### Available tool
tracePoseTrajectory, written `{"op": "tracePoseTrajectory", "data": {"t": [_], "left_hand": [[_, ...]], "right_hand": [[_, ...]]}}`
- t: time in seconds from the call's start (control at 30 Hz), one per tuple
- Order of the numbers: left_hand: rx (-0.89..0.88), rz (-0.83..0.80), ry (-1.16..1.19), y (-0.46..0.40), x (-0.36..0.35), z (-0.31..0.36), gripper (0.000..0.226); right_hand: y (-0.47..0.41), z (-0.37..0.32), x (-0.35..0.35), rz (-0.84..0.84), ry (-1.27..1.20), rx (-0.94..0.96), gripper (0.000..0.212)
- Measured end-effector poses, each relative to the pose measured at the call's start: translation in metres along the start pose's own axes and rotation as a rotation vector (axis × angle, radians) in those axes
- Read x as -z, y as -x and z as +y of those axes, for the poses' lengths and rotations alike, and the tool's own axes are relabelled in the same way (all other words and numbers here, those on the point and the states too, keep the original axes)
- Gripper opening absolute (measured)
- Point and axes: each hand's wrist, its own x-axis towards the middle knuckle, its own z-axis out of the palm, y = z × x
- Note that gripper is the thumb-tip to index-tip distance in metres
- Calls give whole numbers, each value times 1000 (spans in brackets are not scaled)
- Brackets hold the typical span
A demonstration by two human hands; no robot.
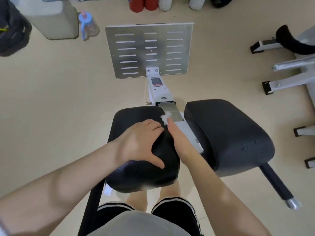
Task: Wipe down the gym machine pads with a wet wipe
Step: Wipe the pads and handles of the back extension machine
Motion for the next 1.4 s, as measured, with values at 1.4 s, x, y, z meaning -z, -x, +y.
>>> {"op": "tracePoseTrajectory", "data": {"t": [1.4], "left_hand": [[254, 613, -443, 79, -126, 82, 79]], "right_hand": [[76, 143, -22, 188, 177, 761, 92]]}}
